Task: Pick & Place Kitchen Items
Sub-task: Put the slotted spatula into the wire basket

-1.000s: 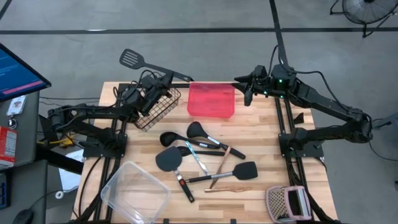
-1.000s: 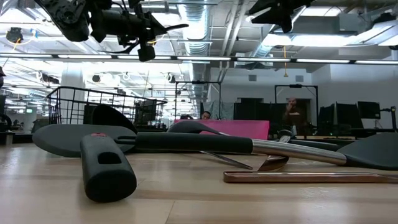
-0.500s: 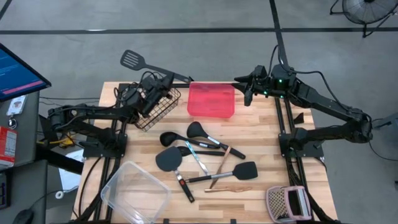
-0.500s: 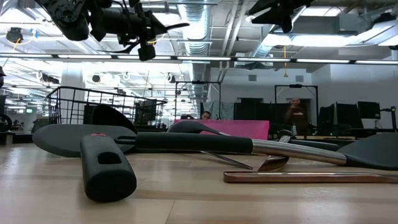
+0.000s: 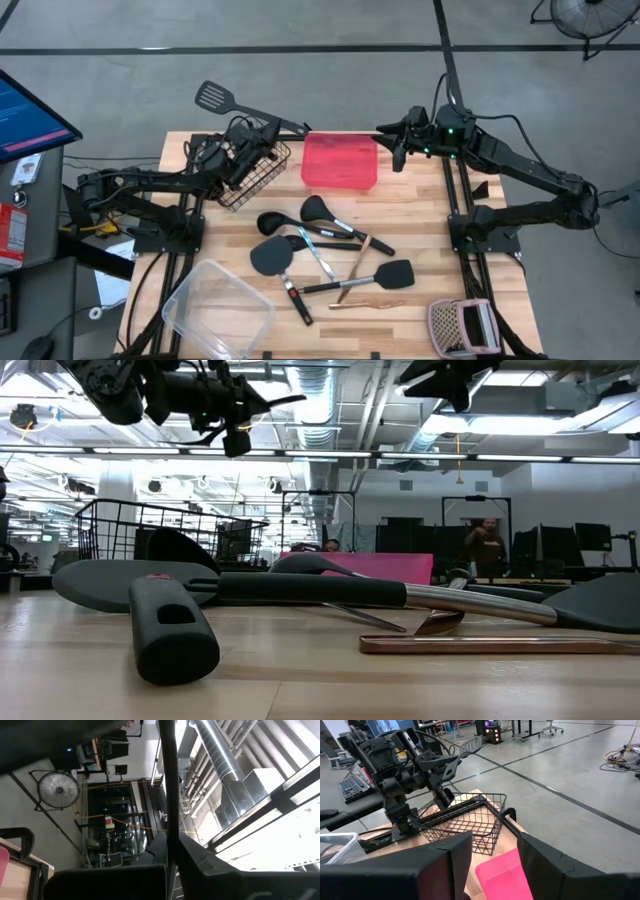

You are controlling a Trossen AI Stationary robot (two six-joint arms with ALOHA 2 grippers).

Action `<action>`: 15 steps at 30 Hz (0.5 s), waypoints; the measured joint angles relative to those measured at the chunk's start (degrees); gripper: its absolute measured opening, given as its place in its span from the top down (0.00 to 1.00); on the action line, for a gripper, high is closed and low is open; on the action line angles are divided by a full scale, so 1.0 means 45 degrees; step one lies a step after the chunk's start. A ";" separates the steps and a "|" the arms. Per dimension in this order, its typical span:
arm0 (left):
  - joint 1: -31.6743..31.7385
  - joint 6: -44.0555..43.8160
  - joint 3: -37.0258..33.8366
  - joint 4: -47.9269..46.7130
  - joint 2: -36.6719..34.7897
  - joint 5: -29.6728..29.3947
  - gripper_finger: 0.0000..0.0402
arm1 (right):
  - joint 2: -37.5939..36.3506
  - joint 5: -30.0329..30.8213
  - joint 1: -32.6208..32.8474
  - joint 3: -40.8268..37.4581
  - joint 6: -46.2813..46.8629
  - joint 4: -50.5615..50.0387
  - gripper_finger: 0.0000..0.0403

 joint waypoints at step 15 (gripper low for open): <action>-0.0295 -0.0345 0.0000 -0.0181 0.0009 -0.0661 1.00 | 0.0000 0.0002 0.0186 0.0000 0.0227 0.0096 0.61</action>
